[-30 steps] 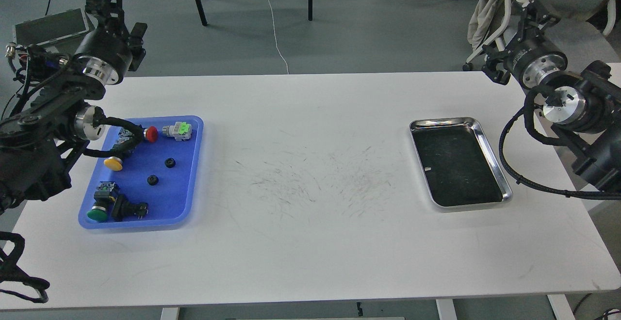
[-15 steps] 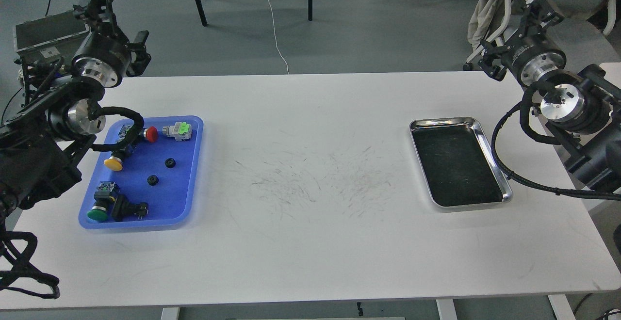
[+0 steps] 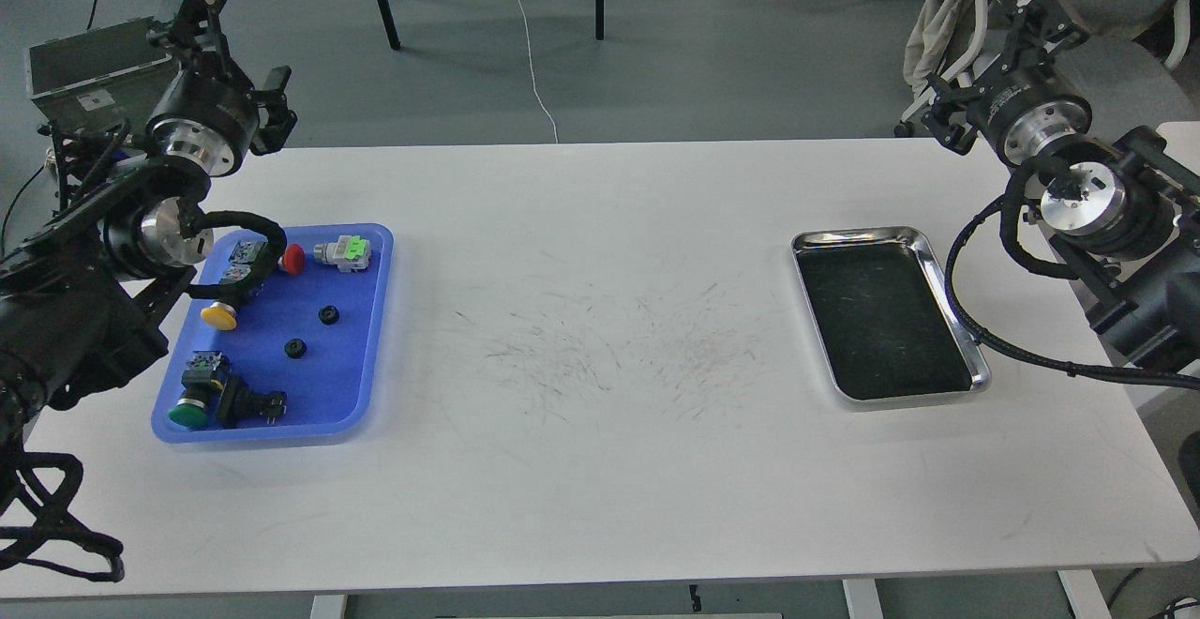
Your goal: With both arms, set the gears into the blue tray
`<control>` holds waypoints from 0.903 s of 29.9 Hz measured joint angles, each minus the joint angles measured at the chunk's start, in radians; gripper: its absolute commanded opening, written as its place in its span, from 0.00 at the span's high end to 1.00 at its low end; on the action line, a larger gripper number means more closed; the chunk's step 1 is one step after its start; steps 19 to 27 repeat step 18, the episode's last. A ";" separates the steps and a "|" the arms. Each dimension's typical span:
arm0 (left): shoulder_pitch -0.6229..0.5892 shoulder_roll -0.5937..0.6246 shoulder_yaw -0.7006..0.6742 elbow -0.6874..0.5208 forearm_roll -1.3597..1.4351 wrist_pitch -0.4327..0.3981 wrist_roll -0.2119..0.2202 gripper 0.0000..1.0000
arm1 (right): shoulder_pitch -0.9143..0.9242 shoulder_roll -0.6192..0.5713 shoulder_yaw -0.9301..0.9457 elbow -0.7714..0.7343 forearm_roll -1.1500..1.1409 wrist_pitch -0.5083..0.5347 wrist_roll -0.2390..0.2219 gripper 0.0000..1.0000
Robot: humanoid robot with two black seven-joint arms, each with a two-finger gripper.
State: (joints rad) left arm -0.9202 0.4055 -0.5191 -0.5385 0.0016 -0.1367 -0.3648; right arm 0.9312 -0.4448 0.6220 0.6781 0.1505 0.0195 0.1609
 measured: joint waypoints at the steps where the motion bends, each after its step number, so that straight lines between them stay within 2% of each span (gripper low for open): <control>1: 0.001 0.001 0.001 0.000 0.000 -0.001 0.000 0.02 | -0.001 0.000 0.001 0.000 0.000 0.001 0.000 0.01; 27: 0.040 0.023 -0.043 0.000 -0.004 -0.017 0.003 0.02 | -0.005 0.003 0.019 -0.005 0.000 0.008 0.003 0.01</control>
